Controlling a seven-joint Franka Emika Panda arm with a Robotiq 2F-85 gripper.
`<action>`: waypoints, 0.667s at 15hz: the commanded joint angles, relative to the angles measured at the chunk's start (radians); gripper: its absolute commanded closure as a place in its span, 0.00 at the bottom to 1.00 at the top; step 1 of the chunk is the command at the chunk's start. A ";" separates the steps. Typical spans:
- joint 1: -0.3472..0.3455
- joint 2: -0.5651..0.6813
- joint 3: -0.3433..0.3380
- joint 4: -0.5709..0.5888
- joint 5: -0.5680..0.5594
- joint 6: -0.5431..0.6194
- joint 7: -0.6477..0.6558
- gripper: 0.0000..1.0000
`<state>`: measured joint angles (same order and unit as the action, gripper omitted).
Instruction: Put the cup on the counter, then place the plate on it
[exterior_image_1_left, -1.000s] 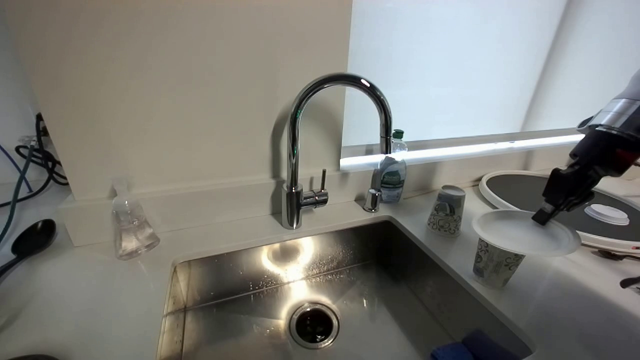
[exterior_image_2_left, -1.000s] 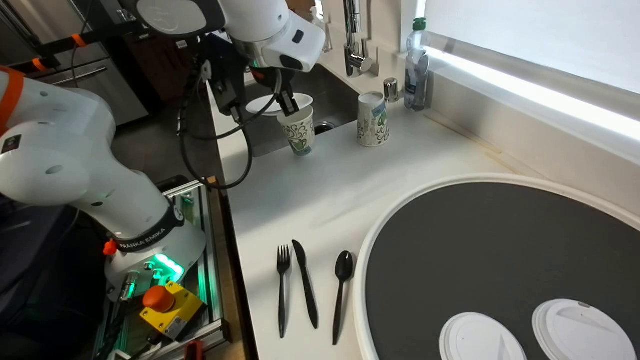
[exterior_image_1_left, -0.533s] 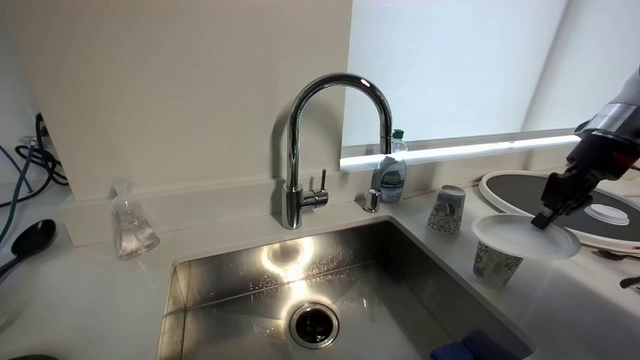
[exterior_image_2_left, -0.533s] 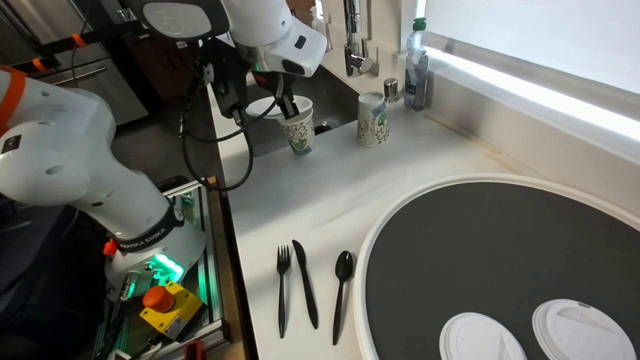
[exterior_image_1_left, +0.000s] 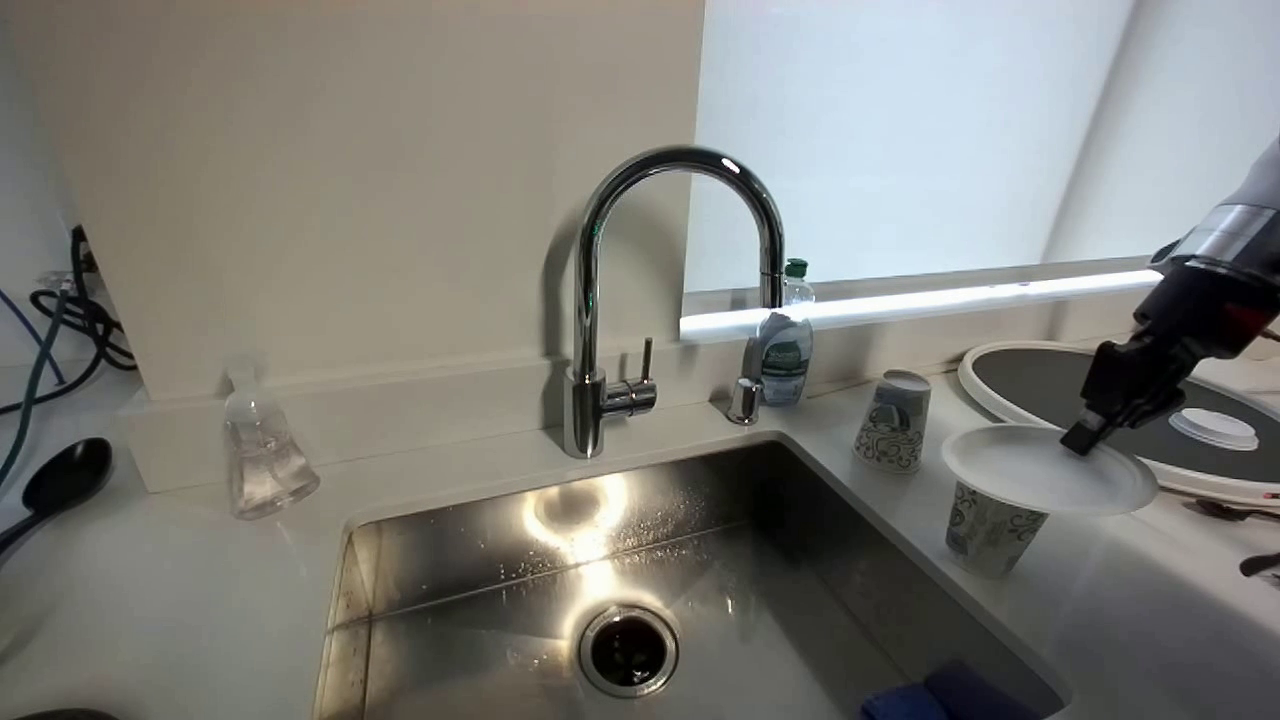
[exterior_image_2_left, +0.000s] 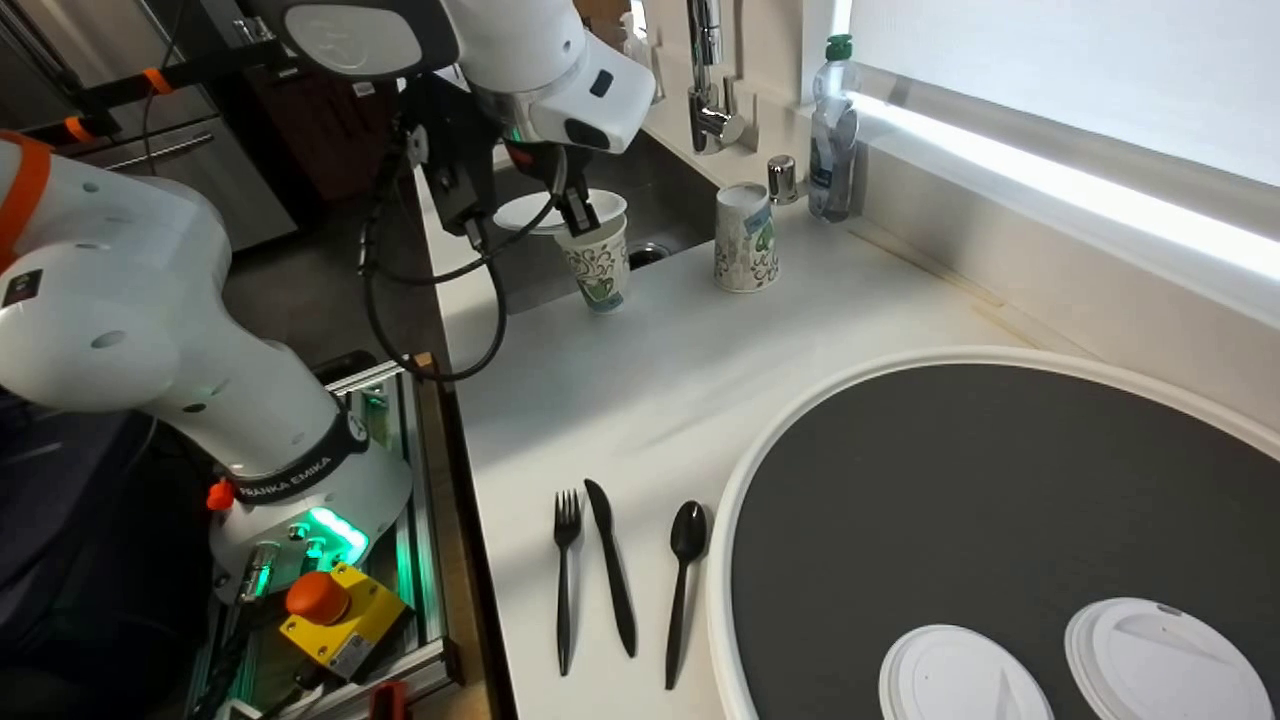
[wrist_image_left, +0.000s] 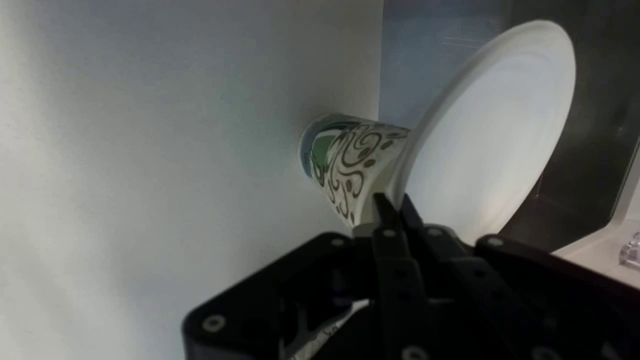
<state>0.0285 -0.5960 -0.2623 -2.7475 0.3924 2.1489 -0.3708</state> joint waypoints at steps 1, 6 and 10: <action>0.000 -0.009 -0.017 0.001 0.052 0.002 -0.026 0.99; -0.008 -0.015 -0.017 -0.008 0.065 0.010 -0.024 0.99; -0.007 -0.009 -0.019 -0.004 0.068 0.009 -0.025 0.99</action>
<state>0.0264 -0.5999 -0.2770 -2.7413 0.4293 2.1499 -0.3724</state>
